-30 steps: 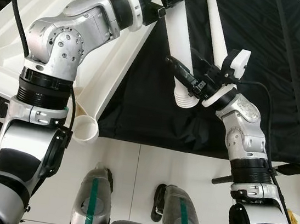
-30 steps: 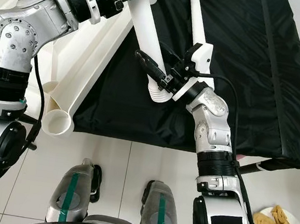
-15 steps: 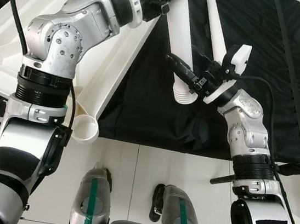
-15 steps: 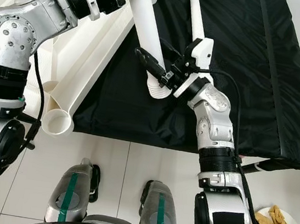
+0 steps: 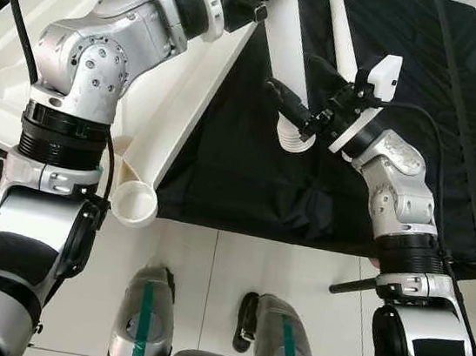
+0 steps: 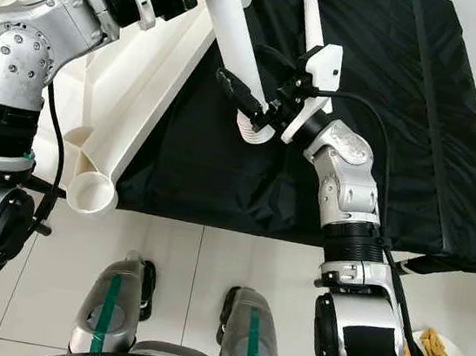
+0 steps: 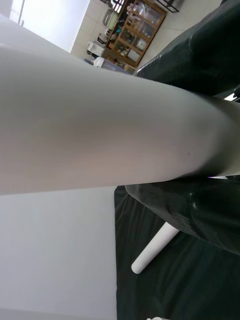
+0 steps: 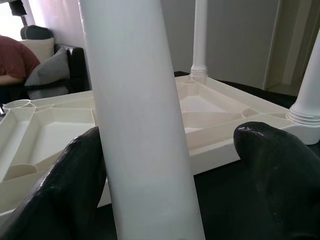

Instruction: Building children table

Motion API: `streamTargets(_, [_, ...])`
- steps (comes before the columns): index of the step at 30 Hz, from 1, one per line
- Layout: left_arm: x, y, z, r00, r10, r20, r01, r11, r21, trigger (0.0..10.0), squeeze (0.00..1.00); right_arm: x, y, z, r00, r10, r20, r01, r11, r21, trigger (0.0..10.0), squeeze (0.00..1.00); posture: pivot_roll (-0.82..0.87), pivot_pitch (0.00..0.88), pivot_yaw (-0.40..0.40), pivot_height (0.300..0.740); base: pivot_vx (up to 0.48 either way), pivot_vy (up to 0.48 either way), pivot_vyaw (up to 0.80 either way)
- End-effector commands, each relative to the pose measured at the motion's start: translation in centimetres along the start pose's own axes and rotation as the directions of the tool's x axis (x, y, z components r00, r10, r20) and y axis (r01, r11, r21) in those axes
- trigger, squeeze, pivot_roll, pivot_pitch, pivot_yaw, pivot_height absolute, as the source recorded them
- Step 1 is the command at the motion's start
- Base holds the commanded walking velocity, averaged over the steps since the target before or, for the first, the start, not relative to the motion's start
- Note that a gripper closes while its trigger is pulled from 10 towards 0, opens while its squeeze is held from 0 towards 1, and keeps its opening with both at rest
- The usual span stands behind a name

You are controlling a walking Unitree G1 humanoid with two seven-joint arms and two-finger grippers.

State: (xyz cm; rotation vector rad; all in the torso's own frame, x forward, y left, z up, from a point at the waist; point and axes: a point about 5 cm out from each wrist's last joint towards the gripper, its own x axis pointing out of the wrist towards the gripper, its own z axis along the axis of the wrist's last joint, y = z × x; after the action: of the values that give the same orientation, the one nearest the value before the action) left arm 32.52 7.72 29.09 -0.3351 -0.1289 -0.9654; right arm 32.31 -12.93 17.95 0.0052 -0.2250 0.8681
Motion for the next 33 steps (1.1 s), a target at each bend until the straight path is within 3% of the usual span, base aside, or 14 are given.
streamTargets(1, [0.1,-2.1,0.6,0.964,-0.266,0.017,0.265,0.963,0.043,10.0,0.00,-0.4,-0.9,-0.1,0.998,-0.052,-0.031,0.052,0.999,-0.004,10.0,1.00,0.05,0.000,-0.040,0.740,0.000,0.000,0.00])
streamTargets(10, [0.2,-2.6,0.4,0.963,-0.271,-0.011,0.271,0.959,0.083,10.0,0.00,-0.1,-1.1,0.3,0.996,-0.045,-0.077,0.043,0.999,-0.027,10.0,1.00,0.04,0.000,-0.039,0.740,0.000,0.000,0.00])
streamTargets(11, [0.2,-2.9,0.3,0.960,-0.278,-0.026,0.279,0.954,0.107,10.0,0.00,0.0,-1.1,0.3,0.994,-0.038,-0.106,0.035,0.999,-0.037,10.0,0.00,0.04,0.000,-0.038,0.740,0.000,0.000,0.00])
streamTargets(12, [0.4,-3.3,0.0,0.957,-0.284,-0.060,0.290,0.945,0.150,10.0,0.00,0.4,-1.0,0.5,0.987,-0.021,-0.157,0.012,0.998,-0.061,10.0,0.00,0.04,0.000,-0.038,0.740,0.000,0.000,0.00])
streamTargets(18, [0.7,-4.1,-0.6,0.947,-0.304,-0.098,0.318,0.929,0.189,10.0,0.00,0.9,-0.8,1.0,0.981,0.032,-0.192,-0.053,0.993,-0.105,10.0,0.00,0.04,0.000,-0.041,0.740,0.000,0.000,0.00])
streamTargets(21, [0.8,-4.2,-0.7,0.946,-0.308,-0.101,0.323,0.927,0.192,10.0,0.00,1.0,-0.8,1.1,0.979,0.041,-0.198,-0.063,0.992,-0.106,10.0,0.00,0.04,0.000,-0.043,0.740,0.000,0.000,0.00])
streamTargets(25, [1.3,-5.1,-0.7,0.935,-0.339,-0.103,0.354,0.913,0.205,10.0,0.00,1.3,0.0,0.7,0.961,0.137,-0.240,-0.164,0.982,-0.095,10.0,0.00,0.04,0.000,-0.048,0.740,0.000,0.000,0.00])
streamTargets(33, [1.4,-5.4,-0.7,0.930,-0.352,-0.110,0.368,0.903,0.220,10.0,0.00,1.3,0.3,0.5,0.948,0.168,-0.272,-0.203,0.974,-0.106,10.0,0.00,0.04,0.000,-0.049,0.740,0.000,0.000,0.00])
